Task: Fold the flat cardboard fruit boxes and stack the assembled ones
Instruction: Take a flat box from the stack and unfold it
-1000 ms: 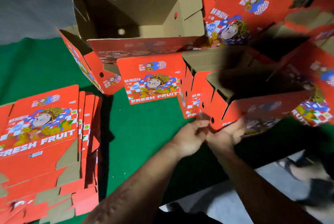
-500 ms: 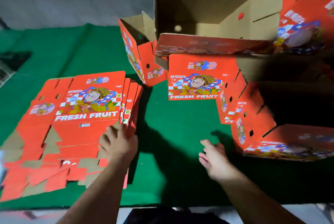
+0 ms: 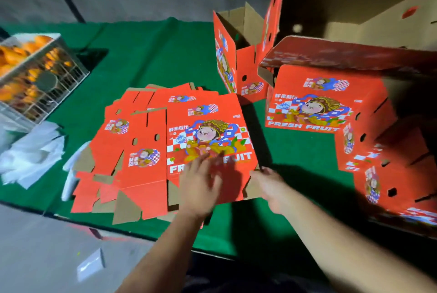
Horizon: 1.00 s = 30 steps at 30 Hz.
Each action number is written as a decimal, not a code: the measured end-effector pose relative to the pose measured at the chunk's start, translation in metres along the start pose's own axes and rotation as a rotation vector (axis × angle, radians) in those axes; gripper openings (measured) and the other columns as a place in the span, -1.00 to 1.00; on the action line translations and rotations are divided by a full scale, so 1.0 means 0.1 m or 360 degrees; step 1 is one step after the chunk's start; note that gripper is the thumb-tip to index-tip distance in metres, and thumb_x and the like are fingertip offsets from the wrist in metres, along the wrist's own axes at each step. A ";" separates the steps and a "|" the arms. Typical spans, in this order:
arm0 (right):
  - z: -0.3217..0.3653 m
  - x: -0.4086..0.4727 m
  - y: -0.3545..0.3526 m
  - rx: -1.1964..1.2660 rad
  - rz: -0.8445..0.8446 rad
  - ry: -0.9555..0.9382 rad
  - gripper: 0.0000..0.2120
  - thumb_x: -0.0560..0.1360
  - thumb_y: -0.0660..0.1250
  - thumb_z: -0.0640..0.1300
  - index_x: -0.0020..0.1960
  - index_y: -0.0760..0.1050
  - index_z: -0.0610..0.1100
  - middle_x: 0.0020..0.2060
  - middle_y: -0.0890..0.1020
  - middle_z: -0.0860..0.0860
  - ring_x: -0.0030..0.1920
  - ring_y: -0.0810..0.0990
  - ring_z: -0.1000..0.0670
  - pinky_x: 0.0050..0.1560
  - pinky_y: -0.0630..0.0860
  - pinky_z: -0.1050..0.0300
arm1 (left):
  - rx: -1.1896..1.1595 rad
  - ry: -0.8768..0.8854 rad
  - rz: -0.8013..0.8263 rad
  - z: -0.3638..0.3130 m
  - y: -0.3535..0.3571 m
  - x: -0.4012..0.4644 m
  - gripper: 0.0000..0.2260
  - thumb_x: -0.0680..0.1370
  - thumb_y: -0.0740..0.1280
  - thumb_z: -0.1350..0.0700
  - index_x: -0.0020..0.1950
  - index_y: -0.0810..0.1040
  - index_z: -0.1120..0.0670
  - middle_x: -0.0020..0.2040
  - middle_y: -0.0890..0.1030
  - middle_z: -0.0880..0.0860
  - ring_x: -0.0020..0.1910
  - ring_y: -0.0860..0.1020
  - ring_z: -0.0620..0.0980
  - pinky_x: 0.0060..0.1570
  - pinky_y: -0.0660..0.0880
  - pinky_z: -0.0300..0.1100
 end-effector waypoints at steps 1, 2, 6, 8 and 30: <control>0.00 0.00 -0.04 -0.0061 -0.0003 -0.0024 -0.73 0.58 0.42 -0.05 0.26 0.51 0.05 -0.09 0.64 0.04 -0.15 0.59 0.03 -0.25 0.40 0.14 | 0.0113 -0.0292 -0.0204 0.38 -0.25 -0.02 -0.54 0.51 0.31 -0.06 0.40 0.55 0.00 0.44 0.50 0.14 0.35 0.47 0.24 0.32 0.36 0.06; 0.02 0.00 -0.08 -0.0109 0.0005 -0.0069 -0.70 0.58 0.42 -0.05 0.28 0.49 0.12 -0.02 0.65 0.03 -0.08 0.59 0.01 -0.22 0.42 0.13 | 0.0196 -0.0631 -0.0264 0.83 -0.44 -0.08 -0.46 0.51 0.29 -0.12 0.47 0.48 0.03 0.51 0.40 0.22 0.42 0.39 0.28 0.39 0.29 0.11; 0.12 -0.03 -0.43 -0.0026 -0.0018 -0.0296 -0.61 0.59 0.39 -0.20 0.25 0.55 0.26 0.13 0.69 0.07 0.07 0.65 -0.01 0.04 0.54 0.06 | -0.0254 -0.1446 0.0037 2.00 -0.63 -0.42 -0.52 0.58 0.29 -0.04 0.39 0.49 0.24 0.33 0.52 0.37 0.32 0.49 0.33 0.33 0.41 0.14; 0.13 -0.09 -0.65 0.0001 -0.0112 -0.0339 -0.57 0.60 0.37 -0.21 0.30 0.56 0.27 0.13 0.69 0.09 0.09 0.65 0.05 0.09 0.54 0.08 | -0.0441 -0.1305 0.0095 1.90 -0.57 -0.42 -0.76 0.66 0.26 0.10 0.13 0.64 0.21 0.10 0.65 0.30 0.08 0.58 0.21 0.05 0.46 0.03; 0.37 -1.59 -0.51 0.0338 -0.0158 -0.0788 -0.47 0.32 0.51 0.19 0.28 0.60 0.14 0.30 0.60 0.18 0.28 0.55 0.17 0.32 0.35 0.00 | -0.1490 -0.0210 0.0702 0.38 -0.73 -0.26 -0.18 0.36 0.49 -0.33 0.56 0.21 -0.38 0.33 0.52 -0.37 0.26 0.60 -0.22 0.15 0.58 -0.24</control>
Point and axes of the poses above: each hand's wrist, its own x-axis towards the middle knuckle, its own y-axis out of the palm, z = x × y, the point moved 10 cm from there along x, towards the middle knuckle
